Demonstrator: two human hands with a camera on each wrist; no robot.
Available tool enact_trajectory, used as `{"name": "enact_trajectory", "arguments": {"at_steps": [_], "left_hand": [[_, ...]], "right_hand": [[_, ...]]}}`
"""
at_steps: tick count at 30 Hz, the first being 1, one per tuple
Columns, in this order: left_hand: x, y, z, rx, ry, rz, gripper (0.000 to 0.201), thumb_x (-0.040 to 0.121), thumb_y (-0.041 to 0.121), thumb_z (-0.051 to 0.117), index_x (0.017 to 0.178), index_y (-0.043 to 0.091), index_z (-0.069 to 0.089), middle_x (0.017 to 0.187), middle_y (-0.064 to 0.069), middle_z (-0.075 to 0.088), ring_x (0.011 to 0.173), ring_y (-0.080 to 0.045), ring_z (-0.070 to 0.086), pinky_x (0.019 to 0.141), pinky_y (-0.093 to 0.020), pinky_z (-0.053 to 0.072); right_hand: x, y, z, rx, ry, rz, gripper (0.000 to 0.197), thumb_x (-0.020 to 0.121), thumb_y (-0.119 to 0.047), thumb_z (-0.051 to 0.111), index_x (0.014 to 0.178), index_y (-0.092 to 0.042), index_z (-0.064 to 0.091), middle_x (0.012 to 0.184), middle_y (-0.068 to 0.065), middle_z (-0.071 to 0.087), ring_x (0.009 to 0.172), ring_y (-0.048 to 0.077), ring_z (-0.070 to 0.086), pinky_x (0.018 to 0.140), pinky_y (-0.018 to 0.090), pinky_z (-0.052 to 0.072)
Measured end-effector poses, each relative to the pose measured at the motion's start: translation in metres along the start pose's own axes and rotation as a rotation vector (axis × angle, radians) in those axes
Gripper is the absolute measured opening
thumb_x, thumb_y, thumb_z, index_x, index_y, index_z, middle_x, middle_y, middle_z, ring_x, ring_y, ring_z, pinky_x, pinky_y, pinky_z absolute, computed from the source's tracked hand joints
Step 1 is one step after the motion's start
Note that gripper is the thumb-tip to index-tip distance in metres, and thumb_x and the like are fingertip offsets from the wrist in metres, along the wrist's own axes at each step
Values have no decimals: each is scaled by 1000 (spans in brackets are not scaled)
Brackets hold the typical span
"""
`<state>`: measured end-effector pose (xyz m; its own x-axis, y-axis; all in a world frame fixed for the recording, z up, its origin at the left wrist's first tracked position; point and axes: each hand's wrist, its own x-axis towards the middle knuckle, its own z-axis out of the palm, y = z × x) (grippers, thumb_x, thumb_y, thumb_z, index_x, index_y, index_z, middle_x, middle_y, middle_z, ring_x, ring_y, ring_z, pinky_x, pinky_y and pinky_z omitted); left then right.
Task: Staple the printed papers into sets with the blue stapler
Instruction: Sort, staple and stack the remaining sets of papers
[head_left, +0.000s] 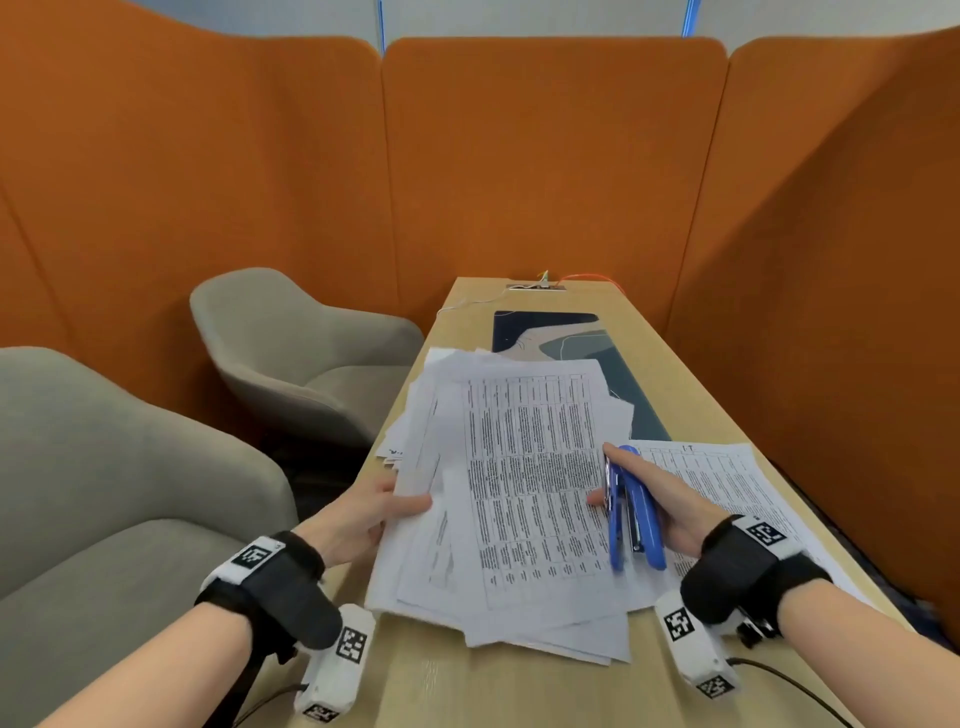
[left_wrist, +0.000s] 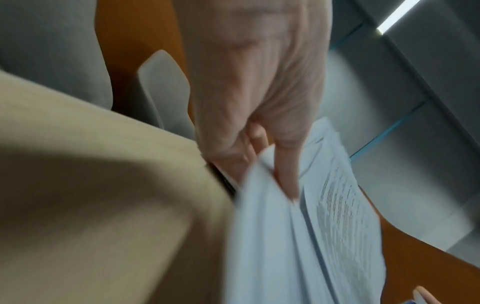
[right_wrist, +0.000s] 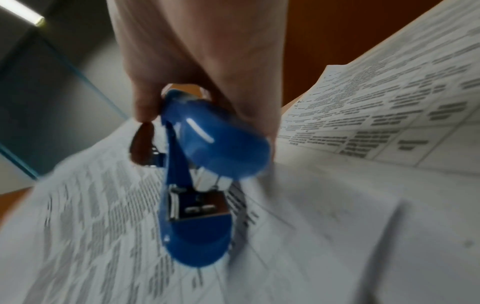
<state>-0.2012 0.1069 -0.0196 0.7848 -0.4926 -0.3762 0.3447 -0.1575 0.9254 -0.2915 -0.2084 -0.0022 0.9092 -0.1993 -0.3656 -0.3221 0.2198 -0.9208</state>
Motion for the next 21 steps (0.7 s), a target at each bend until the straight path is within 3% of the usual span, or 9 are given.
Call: {"name": "enact_trajectory", "arguments": {"at_steps": [2,3,5,8,12,16,18,20,21], "left_hand": [[-4,1,-1,87,-135,-67,38,85,1,66,118,17,59,116,-7,70,110,-27,65,87,-40,54],[-5,4,1,118,-132,-76,36,84,5,68,115,21,60,113,-2,71,109,-23,65,88,-38,53],[-3,12,6,62,-11,-7,26,87,15,67,111,21,61,100,3,75,100,-19,67,84,-35,53],[10,18,12,-134,193,67,29,89,8,63,117,0,61,105,-15,71,81,-25,69,67,-31,58],[29,9,23,60,368,113,29,85,3,67,113,-5,63,105,-15,67,79,-19,64,60,-22,46],[32,10,31,181,332,89,21,85,7,69,102,-4,66,92,-8,68,83,-22,63,65,-21,46],[33,13,26,151,227,-8,32,80,-2,71,111,-4,63,108,-15,67,90,-26,64,71,-27,50],[35,14,17,179,227,-59,41,73,-12,73,111,1,62,115,-16,64,95,-28,63,76,-31,52],[38,13,11,209,251,-63,49,68,-10,77,113,3,62,117,-15,64,101,-29,62,85,-35,52]], "right_hand": [[-3,-3,-3,-50,-16,-10,38,86,-38,63,102,-4,66,76,14,70,65,22,67,66,32,57],[-4,-4,-4,-110,-19,-13,41,83,-40,65,100,-3,64,76,14,69,63,22,67,63,31,57],[-8,-5,-4,-247,-31,-12,49,73,-46,68,96,-3,60,77,15,68,64,23,66,64,31,56],[-14,-3,-8,-347,-66,26,50,71,-49,68,92,-5,60,79,16,68,69,26,64,72,35,55],[-23,3,-17,-335,-84,61,43,81,-46,65,90,-4,63,78,15,68,65,25,64,64,30,55],[-26,9,-22,-253,-66,71,44,76,-43,68,95,-4,66,77,14,68,66,24,64,68,33,56],[-26,11,-22,-233,-60,79,49,76,-43,68,102,-2,65,81,16,67,66,24,65,68,33,57],[-26,12,-21,-232,-35,74,46,79,-44,67,100,-3,66,83,16,68,64,23,66,66,32,57],[-26,10,-21,-243,1,56,44,81,-45,66,94,-4,67,79,15,69,62,24,65,65,31,56]]}}
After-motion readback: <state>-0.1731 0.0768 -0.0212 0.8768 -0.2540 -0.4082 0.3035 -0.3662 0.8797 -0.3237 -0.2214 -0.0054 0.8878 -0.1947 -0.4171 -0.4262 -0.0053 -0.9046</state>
